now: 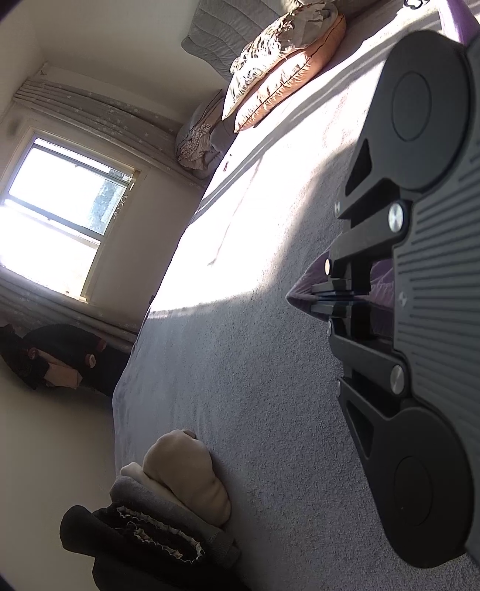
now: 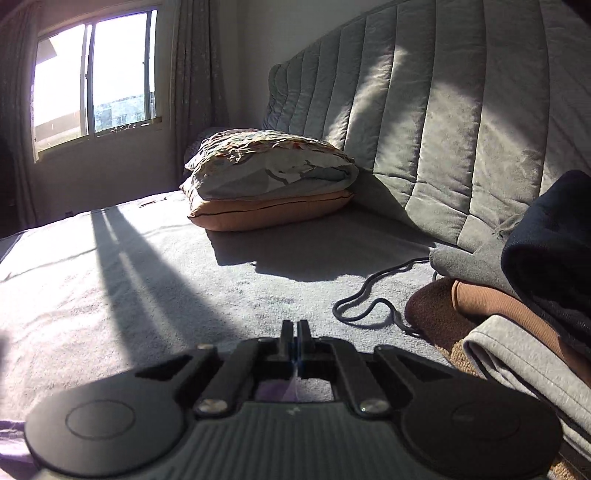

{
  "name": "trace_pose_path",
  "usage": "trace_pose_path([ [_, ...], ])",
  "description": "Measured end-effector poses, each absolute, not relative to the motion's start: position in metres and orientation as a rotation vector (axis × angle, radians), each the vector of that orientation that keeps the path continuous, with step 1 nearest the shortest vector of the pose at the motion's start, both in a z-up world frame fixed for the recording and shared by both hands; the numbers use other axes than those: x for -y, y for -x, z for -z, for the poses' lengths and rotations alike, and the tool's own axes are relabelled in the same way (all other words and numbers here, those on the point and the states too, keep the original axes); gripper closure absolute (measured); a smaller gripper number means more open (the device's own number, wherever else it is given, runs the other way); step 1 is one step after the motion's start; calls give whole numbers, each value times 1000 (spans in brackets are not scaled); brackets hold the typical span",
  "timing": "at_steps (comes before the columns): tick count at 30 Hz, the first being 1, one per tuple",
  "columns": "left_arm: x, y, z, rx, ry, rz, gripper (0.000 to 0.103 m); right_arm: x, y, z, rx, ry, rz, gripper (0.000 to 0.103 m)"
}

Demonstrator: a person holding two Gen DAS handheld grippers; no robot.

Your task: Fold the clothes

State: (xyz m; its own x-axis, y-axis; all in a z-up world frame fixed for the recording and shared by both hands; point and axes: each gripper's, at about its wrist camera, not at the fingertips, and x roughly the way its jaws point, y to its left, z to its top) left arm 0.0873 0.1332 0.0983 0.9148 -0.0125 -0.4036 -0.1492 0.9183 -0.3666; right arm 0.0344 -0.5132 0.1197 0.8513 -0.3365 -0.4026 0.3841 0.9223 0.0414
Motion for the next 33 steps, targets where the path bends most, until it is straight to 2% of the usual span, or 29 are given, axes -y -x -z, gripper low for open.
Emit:
trace_pose_path([
  [10, -138, -75, -110, -314, 486, -28, 102, 481, 43, -189, -307, -75, 392, 102],
  [15, -142, -90, -98, -360, 491, -79, 102, 499, -8, -151, -471, -150, 416, 102],
  [18, -143, -99, -91, -385, 494, -106, 102, 498, -45, -119, -526, -95, 455, 102],
  [22, -146, -107, -86, -397, 478, -125, 102, 492, -76, -95, -525, -97, 482, 102],
  [33, -151, -109, -79, -429, 396, -140, 102, 488, -112, -74, -540, -35, 491, 102],
])
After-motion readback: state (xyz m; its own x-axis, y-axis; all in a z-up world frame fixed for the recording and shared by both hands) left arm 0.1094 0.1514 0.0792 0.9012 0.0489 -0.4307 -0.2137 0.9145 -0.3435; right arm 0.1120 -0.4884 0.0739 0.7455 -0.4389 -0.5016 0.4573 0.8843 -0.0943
